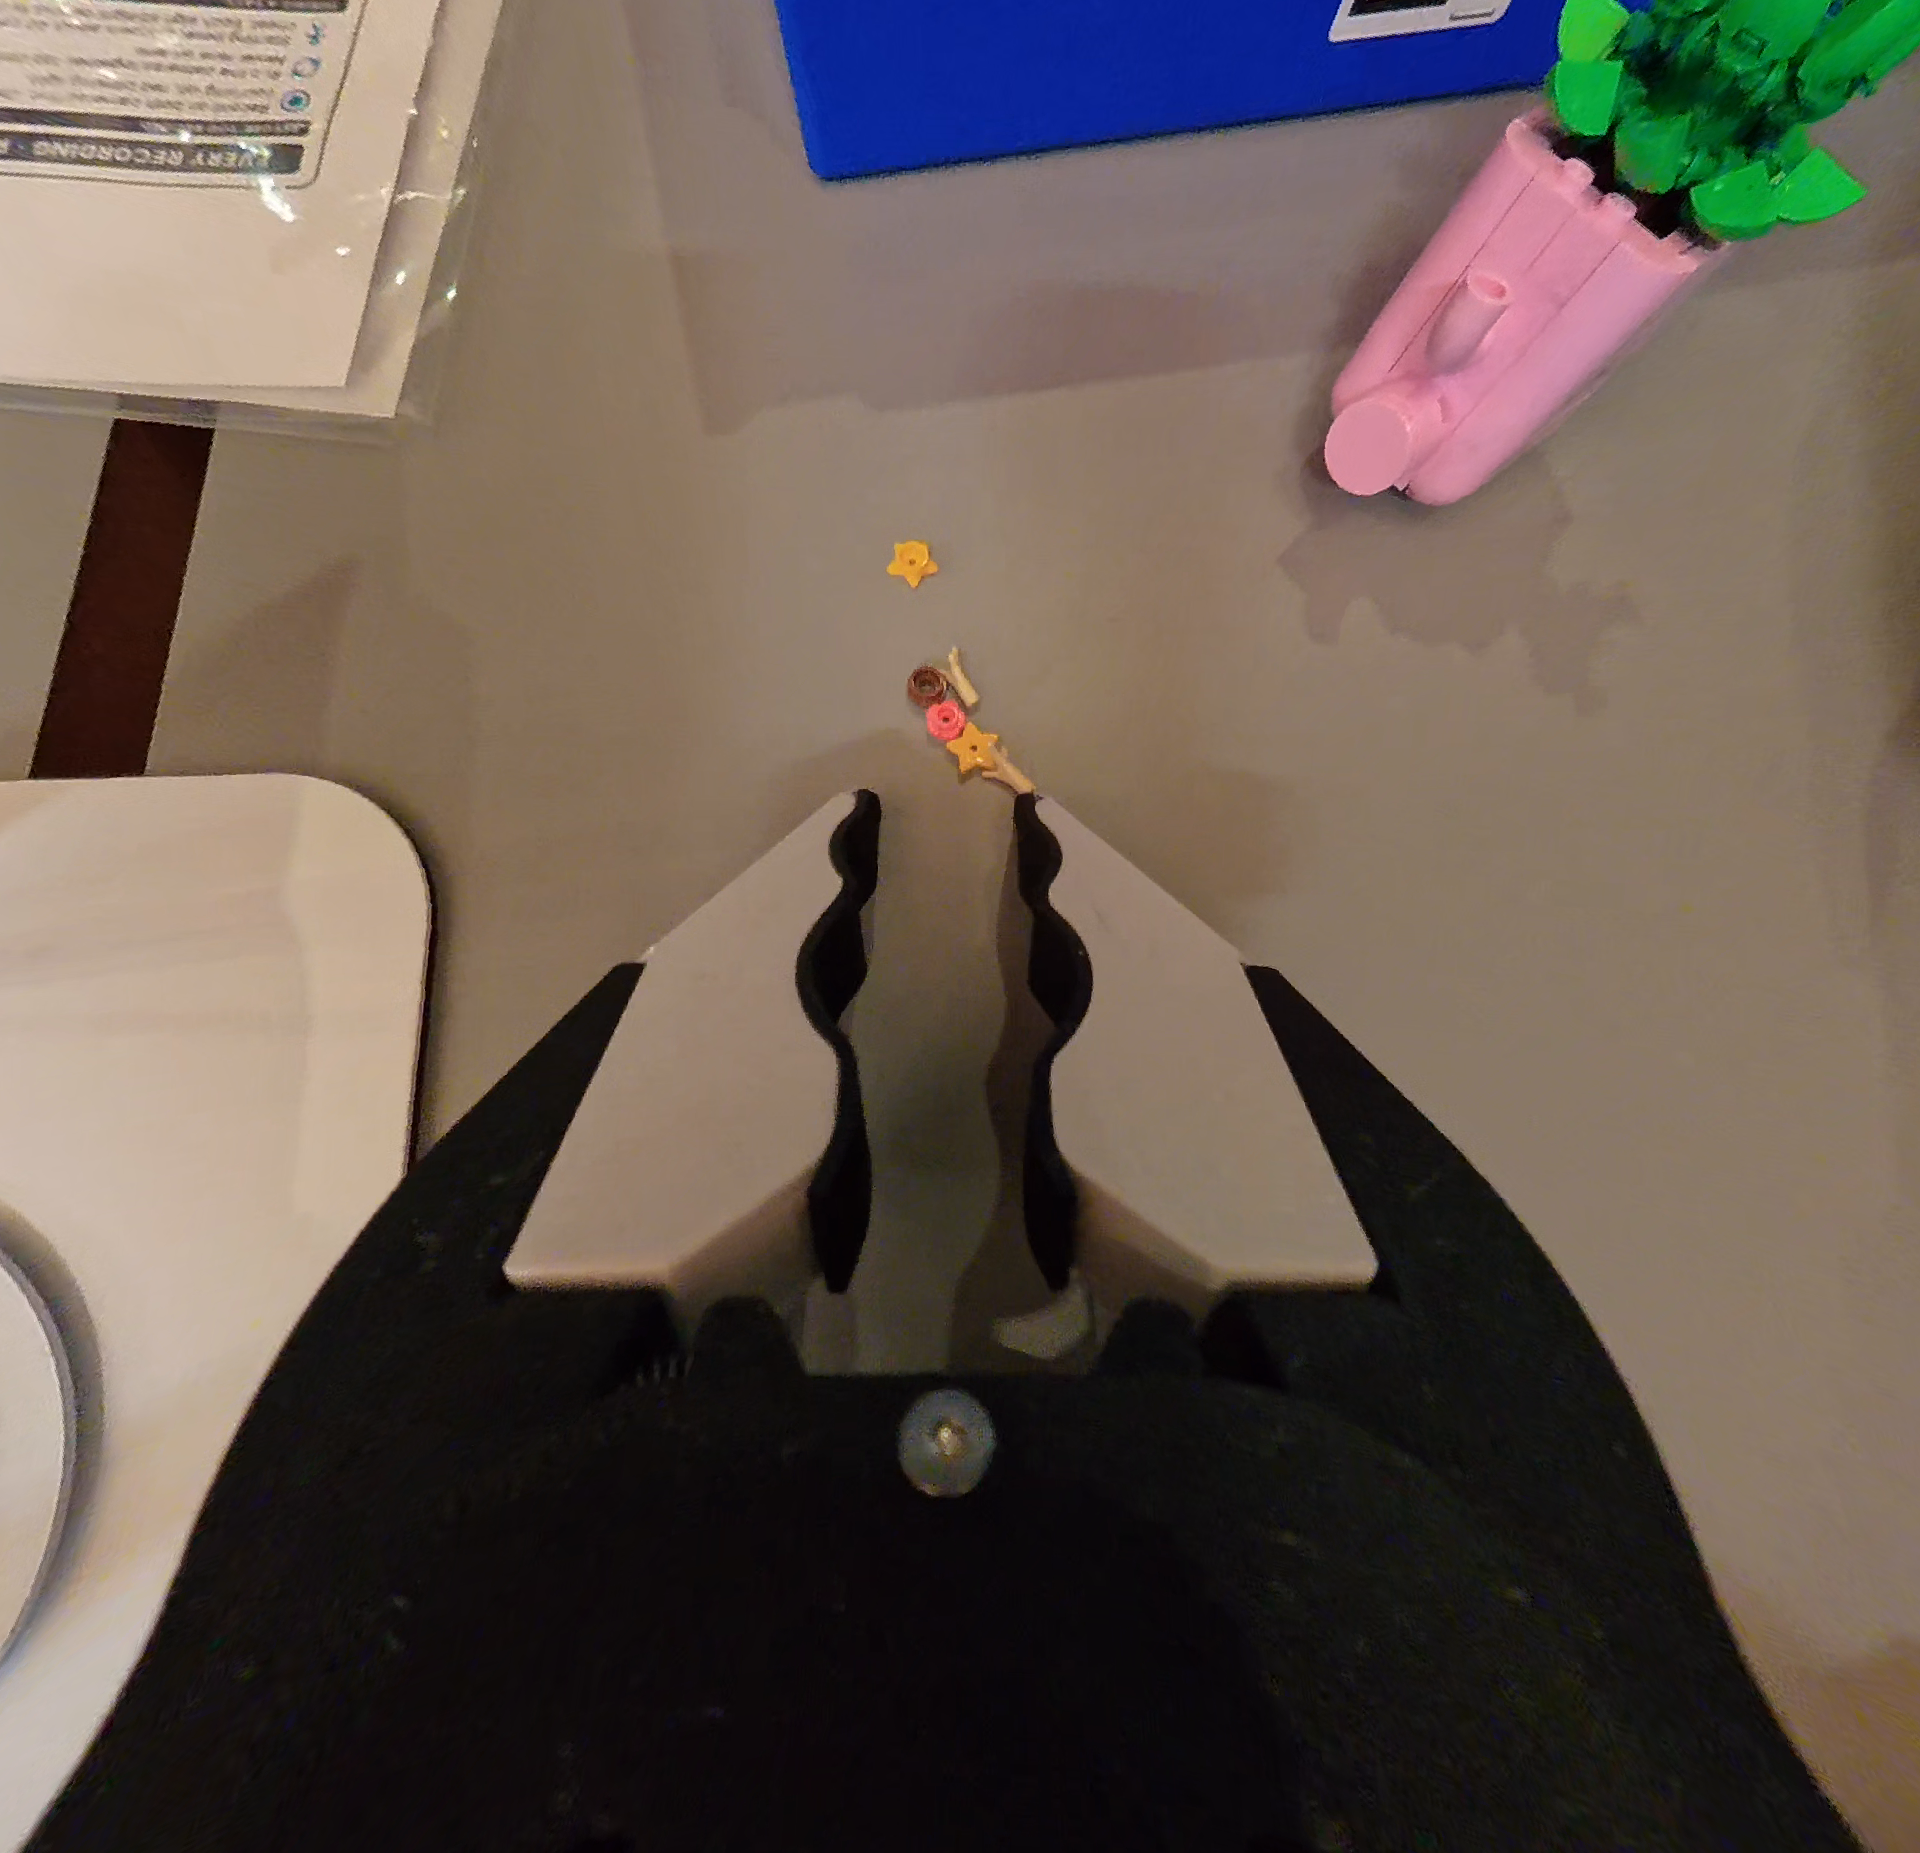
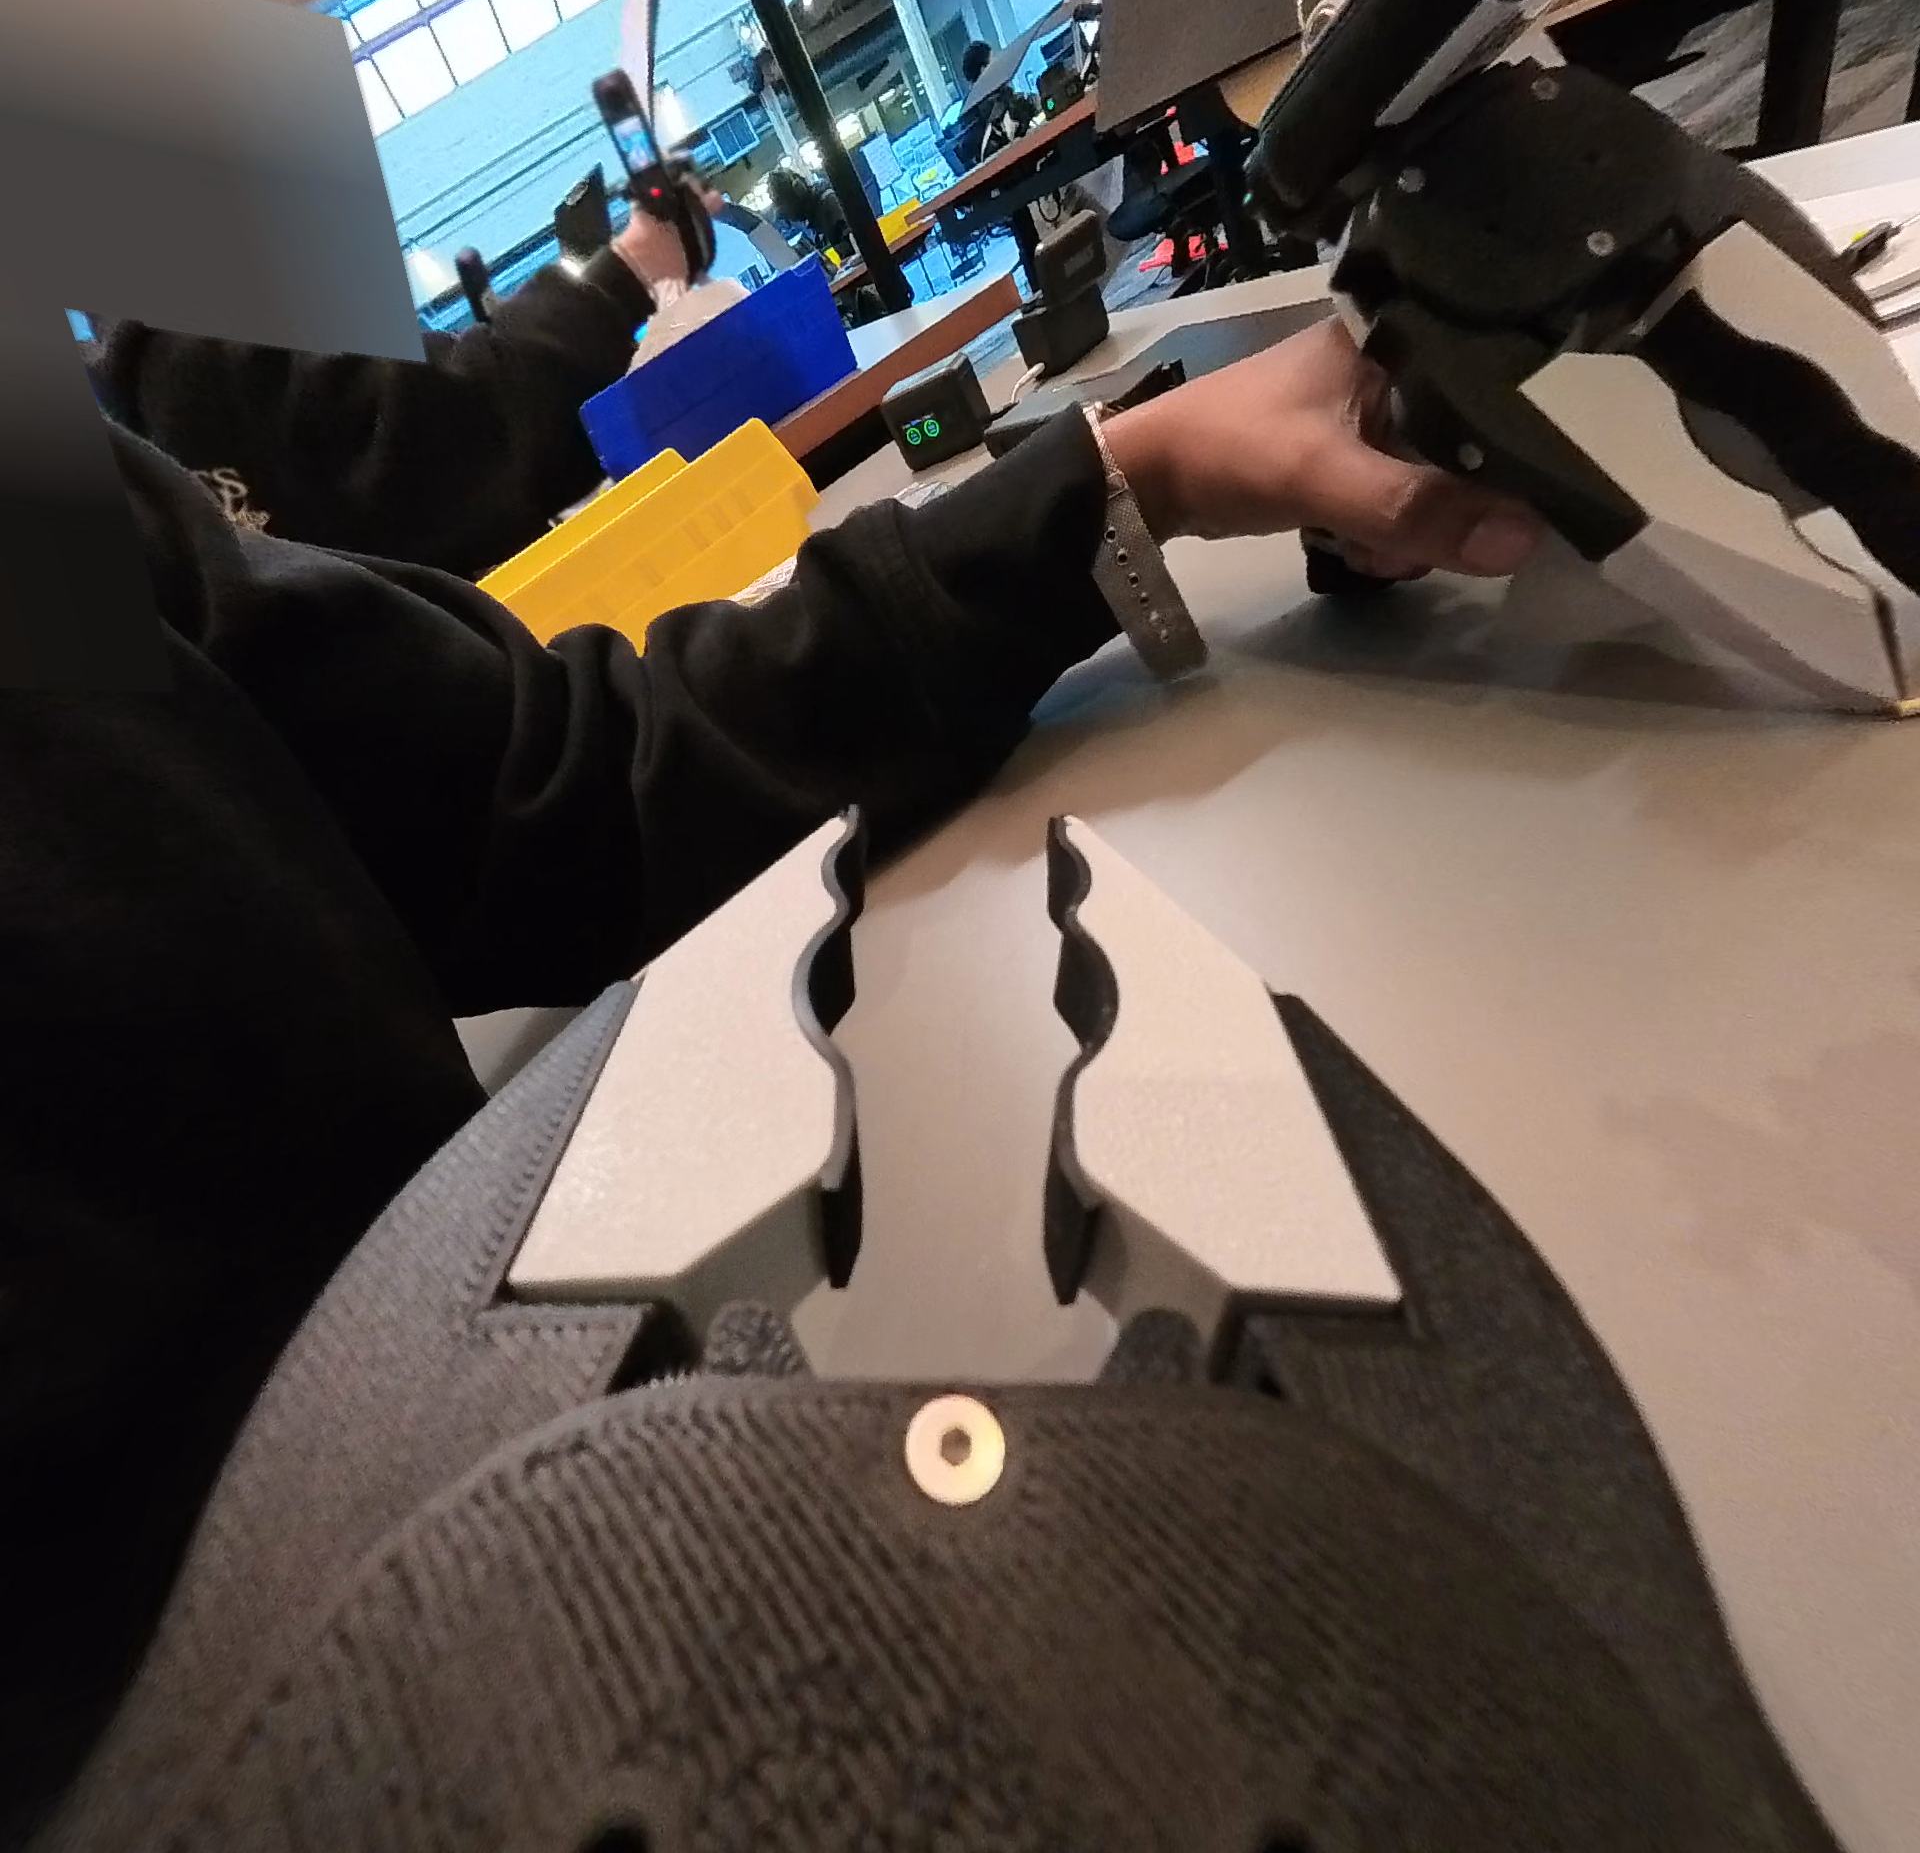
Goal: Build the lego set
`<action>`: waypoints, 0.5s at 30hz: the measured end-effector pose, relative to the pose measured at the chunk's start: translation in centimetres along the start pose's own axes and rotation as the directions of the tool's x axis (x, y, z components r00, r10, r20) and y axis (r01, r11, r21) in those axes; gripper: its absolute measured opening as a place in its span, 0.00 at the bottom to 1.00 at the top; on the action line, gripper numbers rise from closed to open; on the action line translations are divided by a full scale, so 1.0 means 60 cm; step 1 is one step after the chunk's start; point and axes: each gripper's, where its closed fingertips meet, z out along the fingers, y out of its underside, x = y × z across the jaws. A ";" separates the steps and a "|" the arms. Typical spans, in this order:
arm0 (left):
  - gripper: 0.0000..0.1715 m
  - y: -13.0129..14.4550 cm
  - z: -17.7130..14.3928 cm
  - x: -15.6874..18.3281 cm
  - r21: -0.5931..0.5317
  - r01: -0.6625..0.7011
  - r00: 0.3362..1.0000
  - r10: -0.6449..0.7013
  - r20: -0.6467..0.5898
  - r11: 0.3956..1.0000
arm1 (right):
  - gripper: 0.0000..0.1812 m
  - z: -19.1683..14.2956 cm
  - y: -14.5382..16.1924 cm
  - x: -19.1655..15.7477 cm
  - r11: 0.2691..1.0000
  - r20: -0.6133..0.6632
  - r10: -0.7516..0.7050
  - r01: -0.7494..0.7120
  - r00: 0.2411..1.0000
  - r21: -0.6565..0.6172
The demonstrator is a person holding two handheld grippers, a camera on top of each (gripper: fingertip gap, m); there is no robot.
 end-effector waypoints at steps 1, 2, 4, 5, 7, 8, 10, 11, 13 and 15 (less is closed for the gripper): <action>0.15 0.000 0.001 0.000 -0.002 -0.007 1.000 0.007 0.004 1.000 | 0.19 0.000 0.000 0.000 1.000 0.000 0.000 0.000 1.000 -0.001; 0.15 -0.001 0.002 0.001 -0.002 -0.012 1.000 0.012 0.005 1.000 | 0.19 0.000 0.000 0.000 1.000 0.000 0.000 0.000 1.000 -0.002; 0.14 -0.004 0.005 0.003 -0.002 -0.014 1.000 0.014 0.006 1.000 | 0.19 0.000 0.001 0.000 1.000 0.001 0.000 0.000 1.000 -0.002; 0.14 -0.005 0.006 0.003 -0.003 -0.015 1.000 0.015 0.011 1.000 | 0.19 0.000 0.001 0.000 1.000 0.001 0.001 -0.001 1.000 -0.002; 0.11 -0.009 0.010 0.002 -0.004 -0.019 1.000 0.019 0.025 1.000 | 0.19 0.000 0.001 0.000 1.000 0.001 0.002 -0.002 1.000 -0.002; 0.10 -0.011 0.012 0.003 -0.004 -0.024 0.999 0.024 0.031 1.000 | 0.19 0.000 0.001 0.000 1.000 0.001 0.002 -0.002 1.000 -0.002; 0.07 -0.013 0.016 0.003 -0.006 -0.034 0.999 0.034 0.040 0.999 | 0.19 0.000 0.001 0.000 1.000 0.001 0.003 -0.003 1.000 -0.002; 0.07 -0.014 0.017 0.003 -0.006 -0.034 0.998 0.035 0.046 0.999 | 0.19 0.001 0.001 0.000 1.000 0.001 0.003 -0.003 1.000 -0.003; 0.10 -0.015 0.017 -0.003 -0.005 -0.022 0.998 0.022 0.063 1.000 | 0.19 0.001 0.001 0.000 1.000 0.001 0.003 -0.003 1.000 -0.003; 0.13 -0.015 0.017 -0.007 -0.004 0.001 0.998 -0.001 0.067 1.000 | 0.19 0.001 0.001 0.000 1.000 0.001 0.003 -0.003 1.000 -0.003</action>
